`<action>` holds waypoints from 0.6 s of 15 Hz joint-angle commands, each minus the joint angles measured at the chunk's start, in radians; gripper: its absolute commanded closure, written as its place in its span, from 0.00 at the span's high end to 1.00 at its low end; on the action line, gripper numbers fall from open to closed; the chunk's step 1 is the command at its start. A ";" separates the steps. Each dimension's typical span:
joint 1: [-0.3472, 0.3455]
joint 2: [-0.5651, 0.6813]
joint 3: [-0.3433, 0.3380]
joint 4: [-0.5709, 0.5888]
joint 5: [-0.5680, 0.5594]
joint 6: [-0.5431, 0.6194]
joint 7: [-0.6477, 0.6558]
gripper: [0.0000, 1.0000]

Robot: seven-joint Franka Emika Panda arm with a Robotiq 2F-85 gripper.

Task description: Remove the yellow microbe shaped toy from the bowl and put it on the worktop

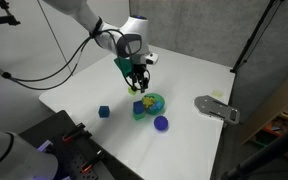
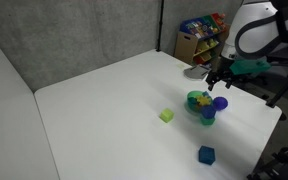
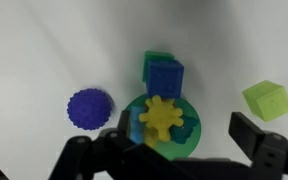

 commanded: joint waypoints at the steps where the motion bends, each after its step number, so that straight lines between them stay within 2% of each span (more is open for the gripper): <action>1: 0.003 0.086 -0.021 0.069 -0.012 0.036 0.032 1.00; 9: 0.032 0.254 -0.067 0.175 -0.020 0.083 0.071 1.00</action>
